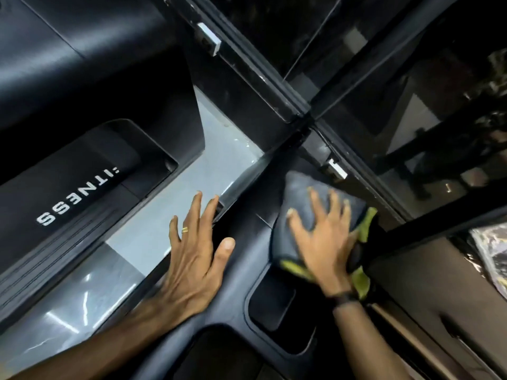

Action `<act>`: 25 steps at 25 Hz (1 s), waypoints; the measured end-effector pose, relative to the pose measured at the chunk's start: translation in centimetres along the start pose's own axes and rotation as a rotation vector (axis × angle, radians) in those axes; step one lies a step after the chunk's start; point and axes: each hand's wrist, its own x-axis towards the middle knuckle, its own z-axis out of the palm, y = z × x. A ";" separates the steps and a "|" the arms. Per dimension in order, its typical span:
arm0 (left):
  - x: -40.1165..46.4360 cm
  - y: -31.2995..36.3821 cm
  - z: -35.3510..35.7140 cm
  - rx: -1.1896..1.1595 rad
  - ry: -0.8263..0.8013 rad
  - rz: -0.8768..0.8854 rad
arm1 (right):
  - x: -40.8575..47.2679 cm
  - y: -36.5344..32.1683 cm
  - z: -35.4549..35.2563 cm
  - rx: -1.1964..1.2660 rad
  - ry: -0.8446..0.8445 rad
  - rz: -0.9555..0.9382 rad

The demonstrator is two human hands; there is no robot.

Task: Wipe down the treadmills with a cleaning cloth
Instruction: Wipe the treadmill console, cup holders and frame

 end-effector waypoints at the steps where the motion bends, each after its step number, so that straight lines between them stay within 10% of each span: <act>1: 0.0 0.0 0.0 0.012 0.014 0.007 | 3.7 -1.3 -0.2 0.003 -0.031 0.095; 9: -0.2 -1.0 -0.3 -0.134 0.229 -0.054 | -2.7 -8.6 2.0 -0.129 -0.093 -0.639; 16: 0.3 -1.2 -0.7 -0.324 0.318 -0.254 | 11.6 -10.4 0.2 -0.381 -0.253 -0.249; 25: 2.1 -2.5 -5.2 -0.387 0.363 -0.381 | -3.2 -12.4 1.1 -0.031 -0.162 -0.836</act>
